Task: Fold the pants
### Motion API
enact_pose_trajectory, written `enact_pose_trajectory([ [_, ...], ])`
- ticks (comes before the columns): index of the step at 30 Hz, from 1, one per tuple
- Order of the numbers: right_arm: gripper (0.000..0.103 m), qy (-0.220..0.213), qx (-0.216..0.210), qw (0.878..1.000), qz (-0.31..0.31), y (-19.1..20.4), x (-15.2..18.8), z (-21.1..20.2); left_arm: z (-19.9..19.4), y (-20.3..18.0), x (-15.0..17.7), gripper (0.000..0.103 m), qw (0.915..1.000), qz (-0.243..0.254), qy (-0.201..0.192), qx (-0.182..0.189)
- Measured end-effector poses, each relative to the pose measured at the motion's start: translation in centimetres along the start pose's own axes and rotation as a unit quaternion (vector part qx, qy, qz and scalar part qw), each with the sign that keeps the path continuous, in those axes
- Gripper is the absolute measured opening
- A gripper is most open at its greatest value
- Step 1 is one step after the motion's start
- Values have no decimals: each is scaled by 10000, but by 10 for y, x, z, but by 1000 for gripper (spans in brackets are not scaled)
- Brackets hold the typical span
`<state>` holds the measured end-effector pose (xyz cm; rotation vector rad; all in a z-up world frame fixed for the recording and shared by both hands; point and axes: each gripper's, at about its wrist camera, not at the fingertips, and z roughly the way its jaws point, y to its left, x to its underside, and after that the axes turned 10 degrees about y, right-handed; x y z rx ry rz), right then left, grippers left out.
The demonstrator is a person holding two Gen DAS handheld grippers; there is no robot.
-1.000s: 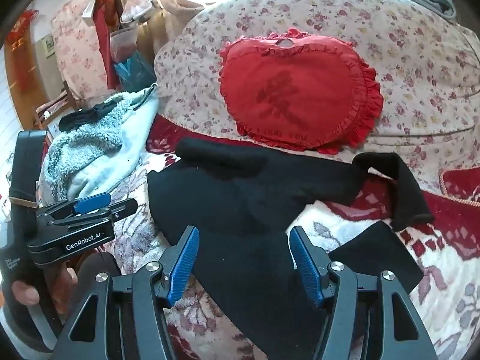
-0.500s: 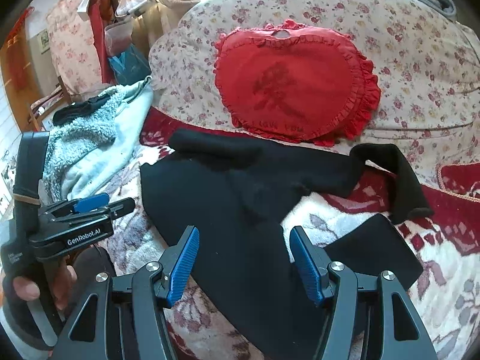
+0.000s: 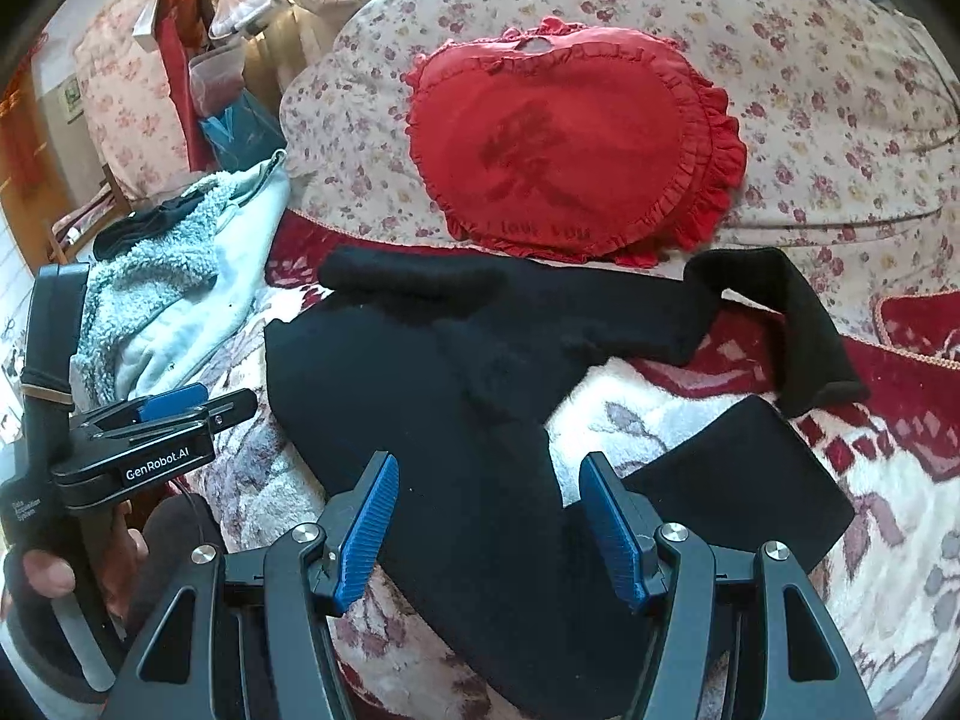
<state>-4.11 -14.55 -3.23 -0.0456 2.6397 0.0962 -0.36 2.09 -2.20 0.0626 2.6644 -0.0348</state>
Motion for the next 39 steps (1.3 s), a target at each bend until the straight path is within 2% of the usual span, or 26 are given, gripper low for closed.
enact_pose_trajectory([
  [3, 61, -22, -85, 10000, 17, -1, 2, 1, 2, 2, -1, 57, 10000, -37, 34, 6],
  [5, 61, -118, -355, 9993, 69, -1, 3, 1, 3, 4, -2, 57, 10000, -67, 45, 0],
  [11, 61, -135, -582, 9982, -30, 8, 2, 7, 9, 11, -5, 57, 9998, -148, 95, -63],
  [22, 61, 110, -721, 9966, -395, 30, 0, 31, 24, 19, -11, 57, 9994, -248, 231, -106],
  [29, 61, 236, -735, 9963, -367, 33, -2, 37, 29, 18, -14, 57, 9993, -228, 274, -130],
  [39, 61, 308, -765, 9957, -427, 35, -1, 43, 41, 28, -17, 57, 9977, -421, 513, 121],
])
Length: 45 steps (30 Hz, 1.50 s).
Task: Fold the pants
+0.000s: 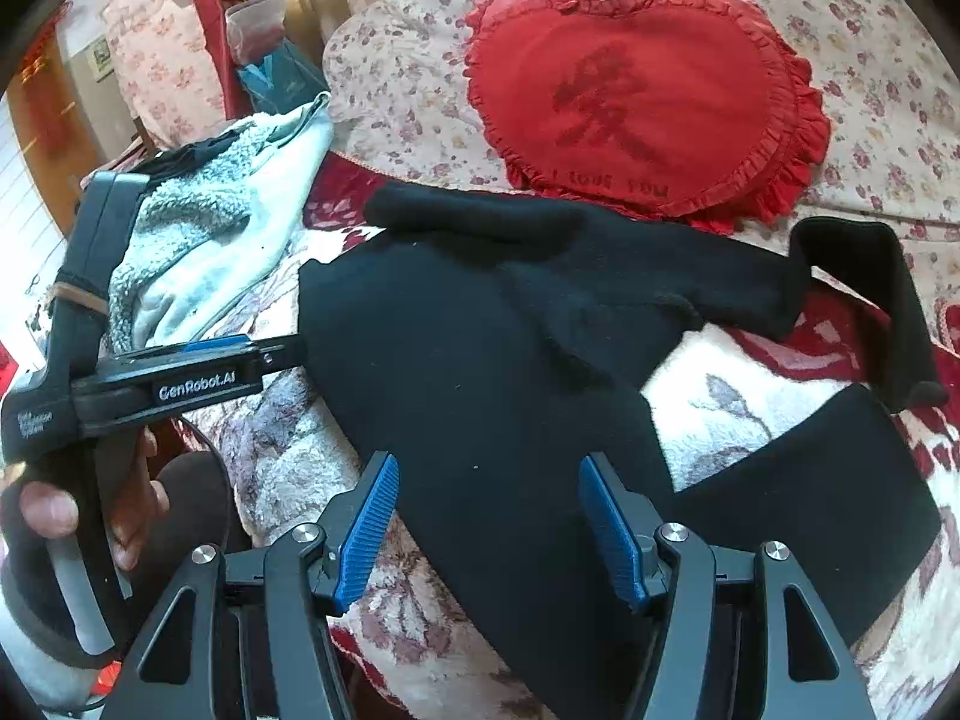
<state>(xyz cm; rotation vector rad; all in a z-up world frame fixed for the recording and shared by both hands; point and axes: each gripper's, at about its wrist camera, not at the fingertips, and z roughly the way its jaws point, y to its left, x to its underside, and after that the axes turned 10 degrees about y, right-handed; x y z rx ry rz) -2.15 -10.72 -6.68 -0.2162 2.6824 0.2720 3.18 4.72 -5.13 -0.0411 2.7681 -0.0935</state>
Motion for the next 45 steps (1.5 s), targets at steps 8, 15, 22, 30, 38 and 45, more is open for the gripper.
enact_pose_trajectory([
  [8, 61, 1, -143, 9984, -548, 27, -3, 25, 17, 27, -14, 57, 9968, -585, 295, 463],
  [15, 61, 87, 101, 9932, -1159, 50, -6, 60, 31, 38, -40, 57, 9952, -876, 215, 377],
  [22, 51, -236, 456, 9887, -1408, 46, -18, 75, 55, 39, -70, 57, 9929, -1058, 261, 486],
  [30, 14, -132, -273, 9942, -1034, 34, -39, 67, 44, 41, -70, 12, 9928, -1034, 53, 606],
  [38, 8, -231, -741, 9819, -1726, 88, -31, 50, -1, 57, -29, 10, 9958, -753, -350, 378],
  [45, 10, -392, -349, 9947, -884, 27, -13, -2, 25, 77, -18, 5, 9928, -1144, 163, 329],
])
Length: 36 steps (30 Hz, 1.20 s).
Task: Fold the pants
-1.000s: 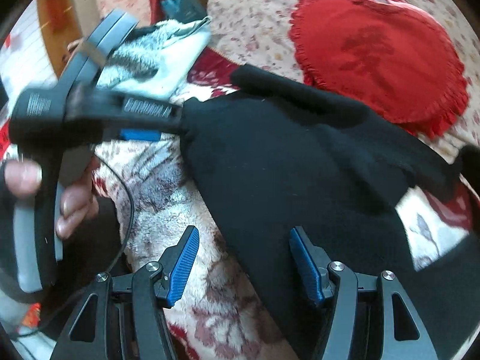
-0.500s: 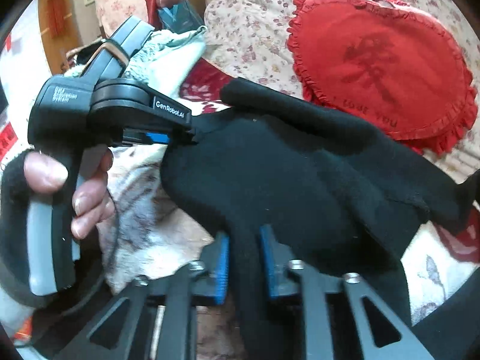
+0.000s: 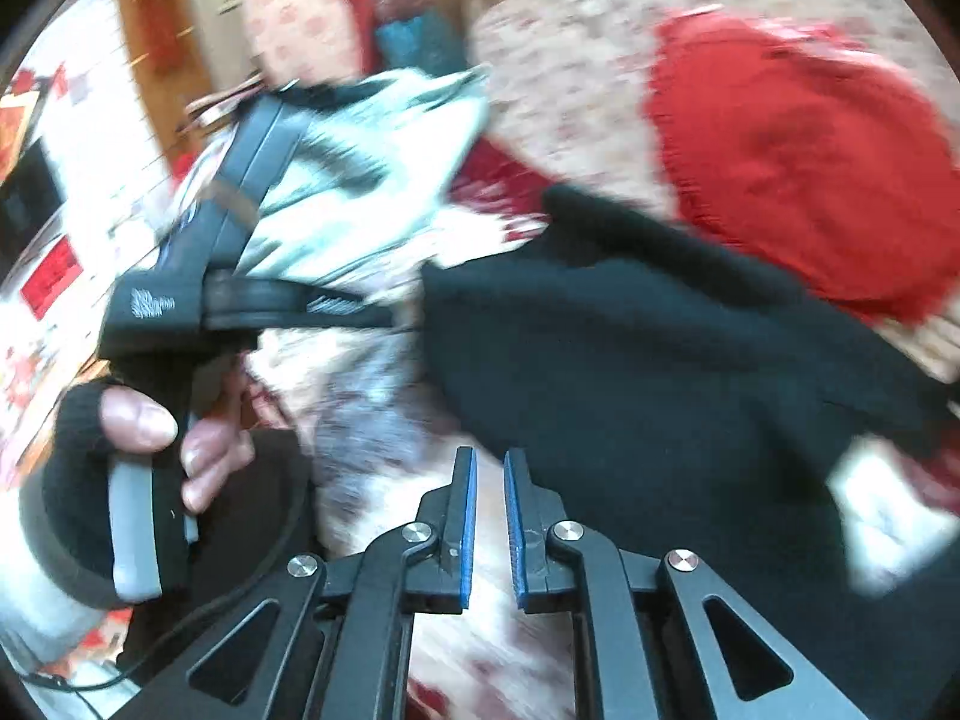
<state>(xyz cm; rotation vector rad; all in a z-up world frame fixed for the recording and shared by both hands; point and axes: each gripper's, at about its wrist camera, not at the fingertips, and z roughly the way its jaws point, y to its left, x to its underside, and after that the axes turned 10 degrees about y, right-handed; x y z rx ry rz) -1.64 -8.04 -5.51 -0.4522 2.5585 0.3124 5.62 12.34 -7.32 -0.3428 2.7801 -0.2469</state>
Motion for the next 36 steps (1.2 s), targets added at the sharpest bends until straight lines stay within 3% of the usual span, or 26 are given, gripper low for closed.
enact_pose_trajectory([
  [2, 15, -135, 241, 9984, 498, -29, 17, -26, 0, 0, 2, 5, 9996, 18, 53, 269],
  [4, 39, -194, 715, 9896, 1231, -74, 44, -54, -3, -5, 4, 5, 9995, 86, 34, 311],
  [5, 42, -214, 893, 9846, 1490, -90, 59, -63, -4, -9, 4, 6, 9993, 116, 49, 344],
  [8, 43, -30, 1252, 9562, 2646, -152, 97, -82, -7, -12, 5, 28, 9987, 79, 73, 502],
  [10, 43, 96, 1168, 9405, 3190, -184, 111, -80, -10, -14, 6, 50, 9979, -51, 62, 645],
  [14, 43, -175, 325, 9211, 3876, -212, 122, -67, -3, -18, 0, 53, 9959, -297, 188, 839],
  [16, 43, -413, -186, 9188, 3921, -218, 114, -59, 2, -26, -1, 53, 9961, -230, 252, 818],
  [18, 43, -615, -96, 9208, 3851, -221, 106, -54, 6, -36, -2, 53, 9963, -153, 302, 790],
  [20, 29, -683, 37, 9262, 3707, -221, 101, -57, 11, -45, -3, 53, 9966, -84, 331, 750],
  [21, 8, -749, -33, 9270, 3674, -226, 98, -62, 11, -48, -2, 53, 9968, -65, 333, 718],
  [23, 4, -908, -21, 9301, 3559, -221, 95, -77, 12, -54, -3, 53, 9969, -18, 343, 707],
  [26, 4, -1154, 562, 9392, 3186, -210, 97, -116, 12, -56, -5, 53, 9966, -22, 359, 735],
  [28, 4, -1183, 926, 9343, 3233, -213, 106, -141, 14, -54, -5, 56, 9963, -53, 408, 750],
  [31, 4, -717, 1517, 9247, 3416, -221, 130, -153, 16, -50, -3, 60, 9955, -74, 404, 855],
  [34, 4, 11, 1473, 9230, 3555, -227, 152, -135, 16, -51, -2, 61, 9956, -60, 386, 846],
  [36, 5, 310, 1714, 9217, 3467, -223, 155, -129, 16, -51, -3, 61, 9954, -76, 391, 870],
])
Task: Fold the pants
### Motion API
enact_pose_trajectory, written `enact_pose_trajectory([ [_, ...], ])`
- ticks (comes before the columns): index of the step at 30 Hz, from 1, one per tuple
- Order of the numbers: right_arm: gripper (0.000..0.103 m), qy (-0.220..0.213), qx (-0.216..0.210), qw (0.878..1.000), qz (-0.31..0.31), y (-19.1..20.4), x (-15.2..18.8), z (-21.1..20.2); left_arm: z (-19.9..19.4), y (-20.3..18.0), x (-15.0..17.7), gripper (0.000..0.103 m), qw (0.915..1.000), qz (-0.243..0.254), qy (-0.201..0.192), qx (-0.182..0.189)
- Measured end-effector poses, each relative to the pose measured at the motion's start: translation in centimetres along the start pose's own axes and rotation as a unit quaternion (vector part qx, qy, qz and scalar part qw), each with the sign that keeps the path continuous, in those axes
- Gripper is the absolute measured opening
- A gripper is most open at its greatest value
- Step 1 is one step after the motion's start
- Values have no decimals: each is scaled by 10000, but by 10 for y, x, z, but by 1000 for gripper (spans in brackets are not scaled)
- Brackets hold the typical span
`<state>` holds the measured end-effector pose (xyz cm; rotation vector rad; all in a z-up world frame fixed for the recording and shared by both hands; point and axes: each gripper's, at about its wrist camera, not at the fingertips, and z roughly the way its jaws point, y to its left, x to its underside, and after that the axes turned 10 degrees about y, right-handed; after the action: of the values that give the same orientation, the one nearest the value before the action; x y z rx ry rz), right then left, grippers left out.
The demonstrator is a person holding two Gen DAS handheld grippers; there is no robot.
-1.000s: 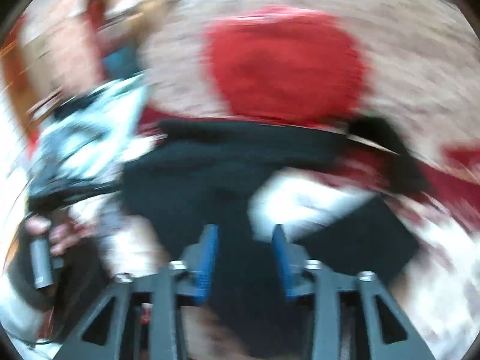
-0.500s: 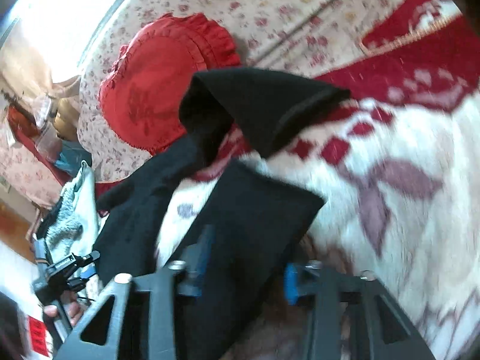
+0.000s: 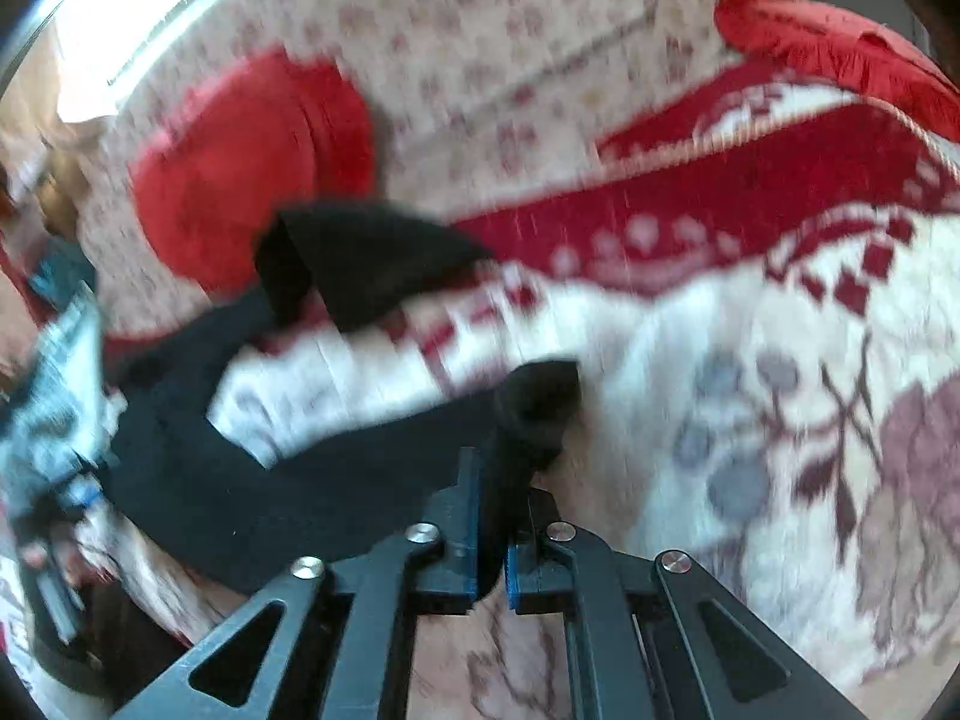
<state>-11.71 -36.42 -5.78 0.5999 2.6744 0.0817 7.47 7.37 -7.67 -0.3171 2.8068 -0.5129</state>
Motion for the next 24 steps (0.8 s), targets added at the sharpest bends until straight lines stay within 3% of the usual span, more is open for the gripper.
enact_pose_trajectory([
  [3, 16, -461, 196, 9987, -108, 9, -6, -23, 0, 3, -3, 57, 9999, -66, 34, 100],
  [6, 34, -996, 285, 9946, -118, 25, -12, -49, -1, 2, -5, 24, 9999, 16, 11, 123],
  [7, 34, -1084, 304, 9935, -139, 33, -18, -52, -3, -1, -4, 14, 9999, 69, -55, 71],
  [11, 34, -1196, -50, 9925, -259, 56, -26, -57, -15, -14, 3, 9, 9990, 308, -297, -111],
  [17, 34, -735, -1021, 9848, -1194, 134, -27, -22, -42, -8, 29, 9, 9973, 543, -488, -48],
  [20, 34, -495, -1368, 9743, -1717, 181, -28, 1, -40, 3, 41, 9, 9979, 533, -336, -136],
  [24, 34, -216, -1443, 9652, -2171, 227, -36, 27, -27, 14, 46, 9, 9990, 416, -65, -128],
])
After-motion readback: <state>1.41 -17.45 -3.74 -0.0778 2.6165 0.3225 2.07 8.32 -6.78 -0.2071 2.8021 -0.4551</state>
